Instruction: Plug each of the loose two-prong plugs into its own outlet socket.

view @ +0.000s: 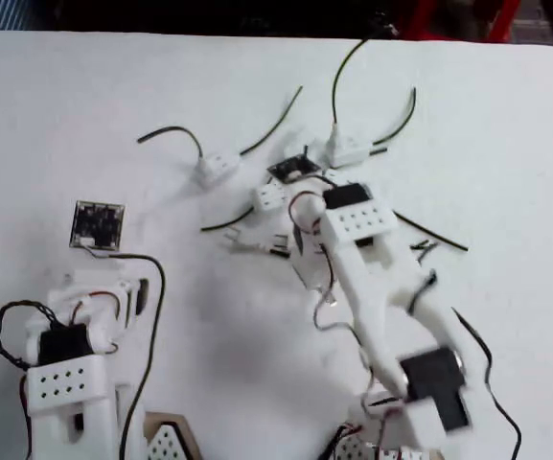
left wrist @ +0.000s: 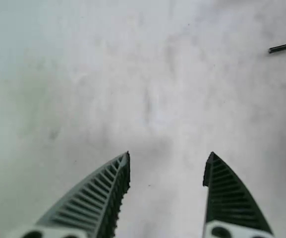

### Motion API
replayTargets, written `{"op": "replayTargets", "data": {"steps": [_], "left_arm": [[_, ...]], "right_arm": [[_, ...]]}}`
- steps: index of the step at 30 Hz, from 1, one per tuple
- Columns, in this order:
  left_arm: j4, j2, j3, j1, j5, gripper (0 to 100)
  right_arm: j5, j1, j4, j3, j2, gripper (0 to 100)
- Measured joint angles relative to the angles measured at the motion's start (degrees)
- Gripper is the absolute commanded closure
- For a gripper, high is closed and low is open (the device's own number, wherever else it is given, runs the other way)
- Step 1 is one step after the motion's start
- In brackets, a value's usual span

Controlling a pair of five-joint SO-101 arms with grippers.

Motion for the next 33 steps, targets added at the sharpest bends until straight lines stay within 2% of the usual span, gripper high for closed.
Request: {"op": "replayTargets", "data": {"steps": [4, 10, 15, 20, 25, 33], "left_arm": [[0.0, 0.0, 0.0, 0.0, 0.0, 76], [0.0, 0.0, 0.0, 0.0, 0.0, 76], [-1.7, 0.0, -0.7, 0.0, 0.8, 76], [-1.7, 0.0, -8.5, 0.1, 6.5, 76], [-1.5, 0.0, -13.4, 8.1, 12.0, 76], [6.2, 0.0, -21.8, 25.2, 17.1, 76]], "right_arm": [[-0.1, -1.2, 1.6, 4.7, -11.6, 98.1], [-2.1, -8.7, 1.1, 12.7, -29.5, 98.1], [-7.3, -15.0, -4.7, 19.3, -43.3, 98.1], [-9.8, -20.7, -13.7, 28.9, -53.3, 98.1], [-9.9, -22.9, -20.5, 36.8, -62.2, 98.1], [-10.0, -25.3, -22.5, 44.7, -76.9, 98.1]]}}
